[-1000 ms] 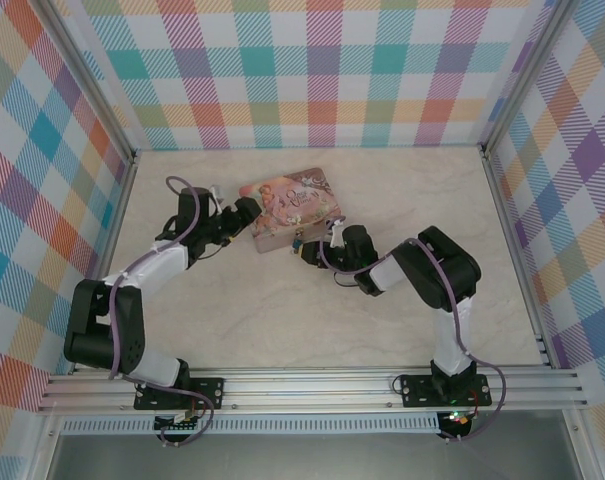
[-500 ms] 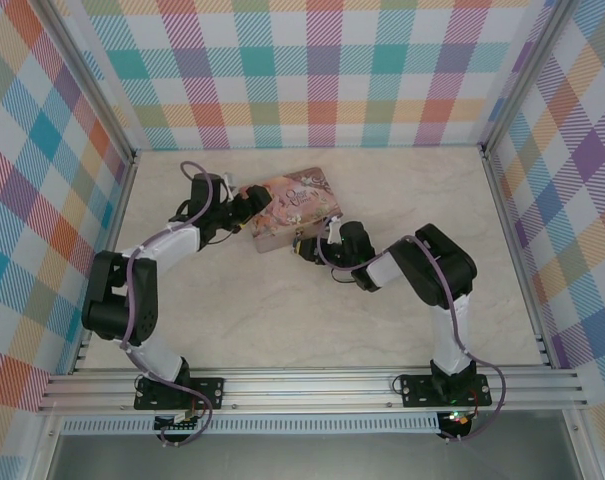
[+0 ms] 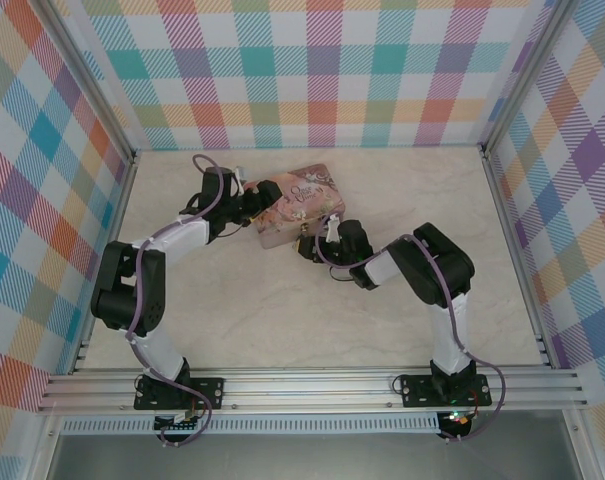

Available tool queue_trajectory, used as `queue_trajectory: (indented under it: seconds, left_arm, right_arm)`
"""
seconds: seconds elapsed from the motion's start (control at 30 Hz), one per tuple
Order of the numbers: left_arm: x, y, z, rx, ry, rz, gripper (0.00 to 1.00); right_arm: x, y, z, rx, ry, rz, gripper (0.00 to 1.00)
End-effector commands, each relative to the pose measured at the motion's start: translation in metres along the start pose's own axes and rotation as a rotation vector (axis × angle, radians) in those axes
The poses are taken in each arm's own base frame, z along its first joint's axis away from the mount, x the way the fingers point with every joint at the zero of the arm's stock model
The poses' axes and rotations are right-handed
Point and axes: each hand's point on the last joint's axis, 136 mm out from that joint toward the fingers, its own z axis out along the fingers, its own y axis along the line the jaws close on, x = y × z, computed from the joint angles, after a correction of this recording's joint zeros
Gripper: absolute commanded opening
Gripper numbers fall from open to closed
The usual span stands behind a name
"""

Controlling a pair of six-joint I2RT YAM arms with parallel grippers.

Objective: Unlock the padlock with the key

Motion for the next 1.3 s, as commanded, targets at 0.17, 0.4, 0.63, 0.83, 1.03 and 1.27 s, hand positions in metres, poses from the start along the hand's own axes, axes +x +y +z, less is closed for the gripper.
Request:
queue_trajectory:
  seconds: [0.17,0.4,0.63,0.83,1.03,1.27]
  left_arm:
    - [0.001,-0.009,-0.002,0.016,0.004,0.018,0.9]
    - [-0.006,-0.033,-0.022,0.04,-0.029,0.077,0.9]
    - [0.004,-0.06,-0.004,0.069,0.006,0.145,0.9]
    - [0.009,-0.052,0.025,0.035,0.04,0.16,0.9]
    - [0.021,-0.03,0.037,-0.015,0.075,0.154,0.9]
    - [0.035,-0.005,0.039,-0.068,0.095,0.14,0.9]
  right_arm:
    - [0.005,-0.039,0.0,0.113,-0.035,0.052,0.16]
    - [-0.004,-0.04,-0.01,0.107,-0.078,0.068,0.09]
    - [-0.004,-0.039,-0.011,0.107,-0.075,0.073,0.08]
    - [-0.006,-0.039,-0.012,0.119,-0.076,0.111,0.08]
    - [-0.013,-0.036,-0.012,0.121,-0.096,0.199,0.08]
    - [-0.019,-0.037,-0.011,0.161,-0.099,0.349,0.08]
